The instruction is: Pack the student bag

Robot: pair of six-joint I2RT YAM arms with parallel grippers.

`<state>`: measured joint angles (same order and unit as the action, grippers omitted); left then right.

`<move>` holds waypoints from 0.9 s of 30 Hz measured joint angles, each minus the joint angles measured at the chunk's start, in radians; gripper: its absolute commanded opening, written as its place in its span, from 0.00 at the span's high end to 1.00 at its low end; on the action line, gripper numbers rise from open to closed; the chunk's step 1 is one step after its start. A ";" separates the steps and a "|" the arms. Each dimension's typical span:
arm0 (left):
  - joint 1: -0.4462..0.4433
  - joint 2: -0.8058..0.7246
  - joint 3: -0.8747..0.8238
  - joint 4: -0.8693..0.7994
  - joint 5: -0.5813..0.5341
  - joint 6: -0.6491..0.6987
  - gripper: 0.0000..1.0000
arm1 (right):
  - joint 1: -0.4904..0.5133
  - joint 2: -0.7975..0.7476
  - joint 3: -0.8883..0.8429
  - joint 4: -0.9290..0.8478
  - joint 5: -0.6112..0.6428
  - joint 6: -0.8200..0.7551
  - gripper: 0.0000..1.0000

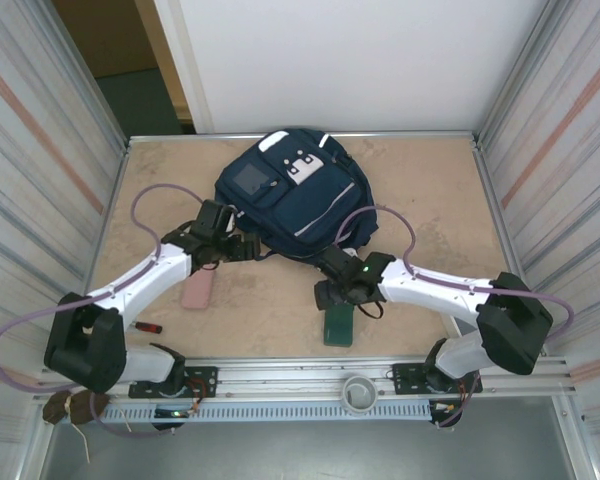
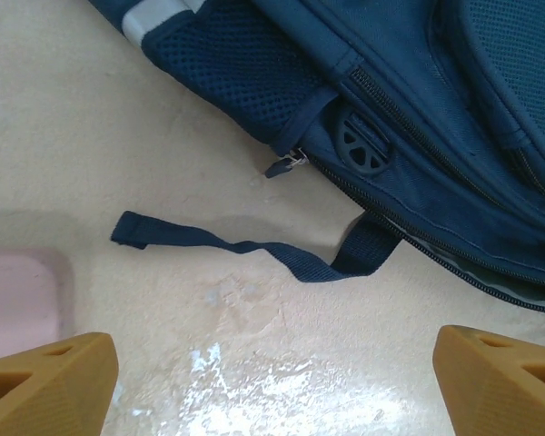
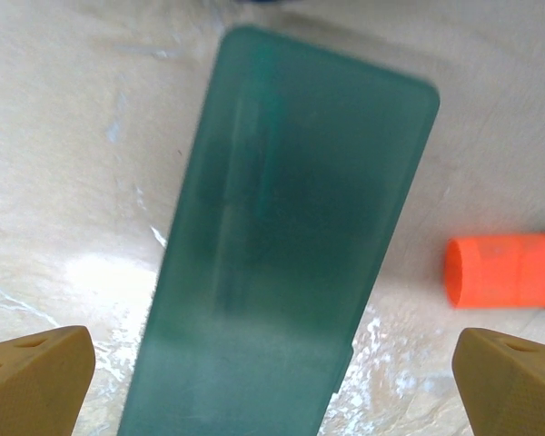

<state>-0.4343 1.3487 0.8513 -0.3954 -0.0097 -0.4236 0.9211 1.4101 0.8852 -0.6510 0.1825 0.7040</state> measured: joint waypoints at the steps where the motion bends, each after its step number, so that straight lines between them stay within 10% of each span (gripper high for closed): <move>1: 0.000 0.016 0.003 0.005 0.004 0.001 0.13 | -0.031 -0.003 0.014 0.012 -0.010 -0.016 0.01; 13: 0.108 0.201 0.068 0.106 0.187 0.026 0.11 | -0.485 0.110 0.073 0.309 -0.317 -0.037 0.10; 27: 0.311 0.375 0.164 0.255 0.330 -0.099 0.18 | -0.595 0.406 0.266 0.375 -0.325 -0.082 0.49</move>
<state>-0.1230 1.7237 1.0153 -0.1402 0.3202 -0.5224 0.3256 1.8164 1.1511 -0.2764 -0.1421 0.6224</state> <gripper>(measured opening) 0.854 0.541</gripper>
